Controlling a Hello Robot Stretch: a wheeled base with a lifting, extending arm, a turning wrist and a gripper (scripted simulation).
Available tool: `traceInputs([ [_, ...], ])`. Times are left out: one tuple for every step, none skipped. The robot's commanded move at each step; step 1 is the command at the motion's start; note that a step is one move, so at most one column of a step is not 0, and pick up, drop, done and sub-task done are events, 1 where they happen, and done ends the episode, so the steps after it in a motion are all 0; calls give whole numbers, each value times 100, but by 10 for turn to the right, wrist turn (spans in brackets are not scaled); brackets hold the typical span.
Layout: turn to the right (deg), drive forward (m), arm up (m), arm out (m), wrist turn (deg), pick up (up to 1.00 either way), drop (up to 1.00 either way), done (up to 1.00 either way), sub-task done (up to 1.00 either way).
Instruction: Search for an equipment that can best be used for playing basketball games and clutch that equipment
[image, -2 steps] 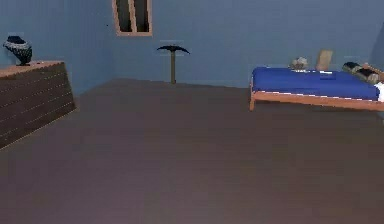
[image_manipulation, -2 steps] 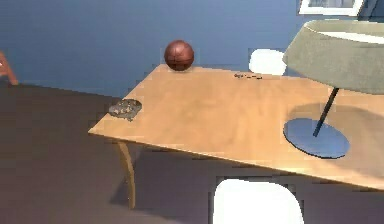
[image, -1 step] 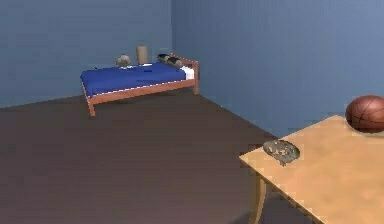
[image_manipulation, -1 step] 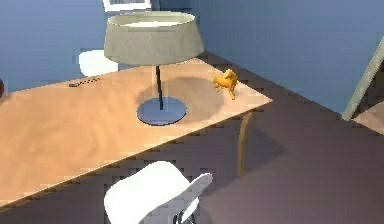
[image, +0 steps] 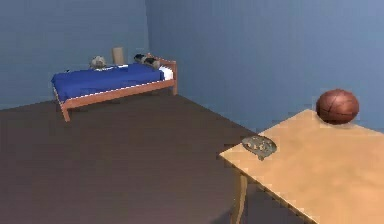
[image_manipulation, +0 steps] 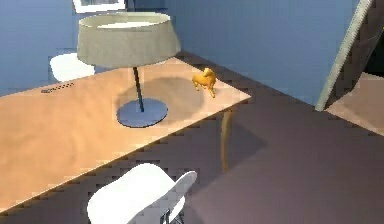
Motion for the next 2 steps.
traceInputs([
  [0,30,0,0,0,0,0,0,0],
  [-90,0,0,0,0,0,0,0,0],
])
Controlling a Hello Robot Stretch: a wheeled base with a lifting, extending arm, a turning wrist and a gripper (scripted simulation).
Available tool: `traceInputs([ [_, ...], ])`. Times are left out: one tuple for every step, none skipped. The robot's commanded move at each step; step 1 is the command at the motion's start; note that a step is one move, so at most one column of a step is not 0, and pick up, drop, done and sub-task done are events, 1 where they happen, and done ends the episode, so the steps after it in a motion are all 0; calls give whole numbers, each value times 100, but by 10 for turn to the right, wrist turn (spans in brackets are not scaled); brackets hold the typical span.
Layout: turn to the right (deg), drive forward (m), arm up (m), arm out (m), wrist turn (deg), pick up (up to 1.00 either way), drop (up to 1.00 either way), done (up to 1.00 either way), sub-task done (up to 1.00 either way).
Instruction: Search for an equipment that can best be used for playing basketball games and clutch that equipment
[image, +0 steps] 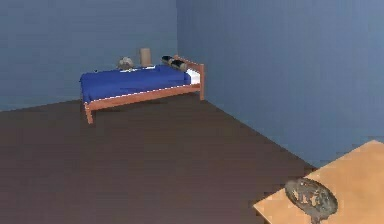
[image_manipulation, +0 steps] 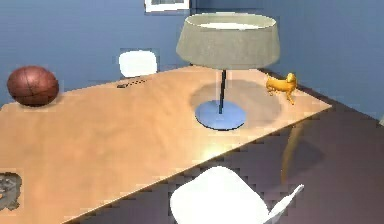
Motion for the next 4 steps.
traceInputs([
  [0,60,0,0,0,0,0,0,0],
  [90,0,0,0,0,0,0,0,0],
  [0,20,0,0,0,0,0,0,0],
  [390,0,0,0,0,0,0,0,0],
])
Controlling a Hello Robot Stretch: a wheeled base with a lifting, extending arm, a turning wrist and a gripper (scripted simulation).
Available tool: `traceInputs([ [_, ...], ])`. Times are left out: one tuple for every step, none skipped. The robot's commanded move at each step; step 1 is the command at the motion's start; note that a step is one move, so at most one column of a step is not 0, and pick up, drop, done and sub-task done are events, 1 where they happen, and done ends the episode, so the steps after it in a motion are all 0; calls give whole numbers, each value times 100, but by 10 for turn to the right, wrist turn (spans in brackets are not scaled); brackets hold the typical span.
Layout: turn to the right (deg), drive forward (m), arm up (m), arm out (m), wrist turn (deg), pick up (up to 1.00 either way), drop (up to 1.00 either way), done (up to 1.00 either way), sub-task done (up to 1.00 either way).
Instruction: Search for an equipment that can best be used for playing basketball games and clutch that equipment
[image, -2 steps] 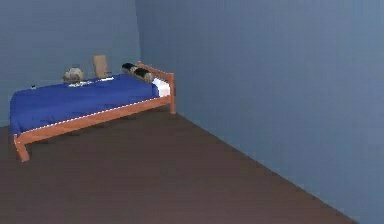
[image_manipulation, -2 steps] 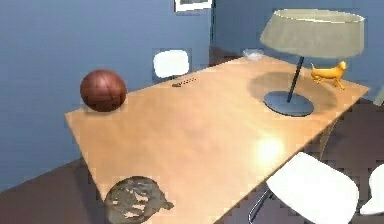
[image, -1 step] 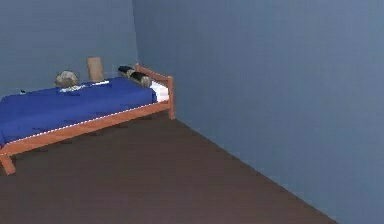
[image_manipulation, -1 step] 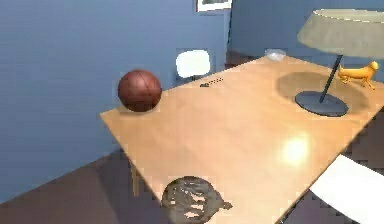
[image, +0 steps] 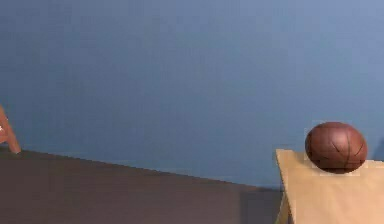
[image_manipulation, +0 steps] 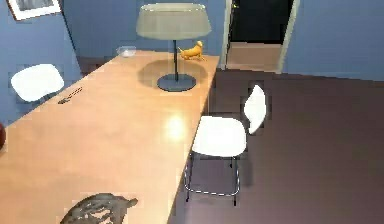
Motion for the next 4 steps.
traceInputs([
  [0,70,0,0,0,0,0,0,0],
  [-120,0,0,0,0,0,0,0,0],
  [0,0,50,0,0,0,0,0,0],
  [0,0,38,0,0,0,0,0,0],
])
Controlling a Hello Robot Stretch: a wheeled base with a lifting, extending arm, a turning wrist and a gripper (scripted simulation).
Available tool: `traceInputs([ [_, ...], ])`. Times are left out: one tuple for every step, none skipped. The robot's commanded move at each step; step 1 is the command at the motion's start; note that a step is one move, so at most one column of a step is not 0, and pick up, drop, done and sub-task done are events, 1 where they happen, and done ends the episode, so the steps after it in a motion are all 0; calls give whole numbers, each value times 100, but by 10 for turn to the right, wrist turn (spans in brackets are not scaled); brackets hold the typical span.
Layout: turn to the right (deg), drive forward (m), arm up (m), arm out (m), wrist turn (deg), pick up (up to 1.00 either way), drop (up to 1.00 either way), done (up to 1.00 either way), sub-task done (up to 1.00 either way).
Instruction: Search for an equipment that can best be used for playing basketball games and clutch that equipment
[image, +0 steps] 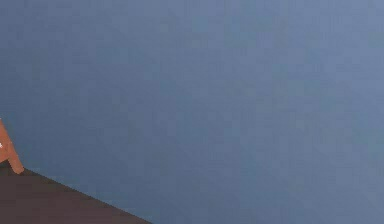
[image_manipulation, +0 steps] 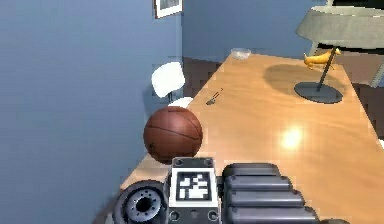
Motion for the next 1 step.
traceInputs([
  [0,0,0,22,0,0,0,0,0],
])
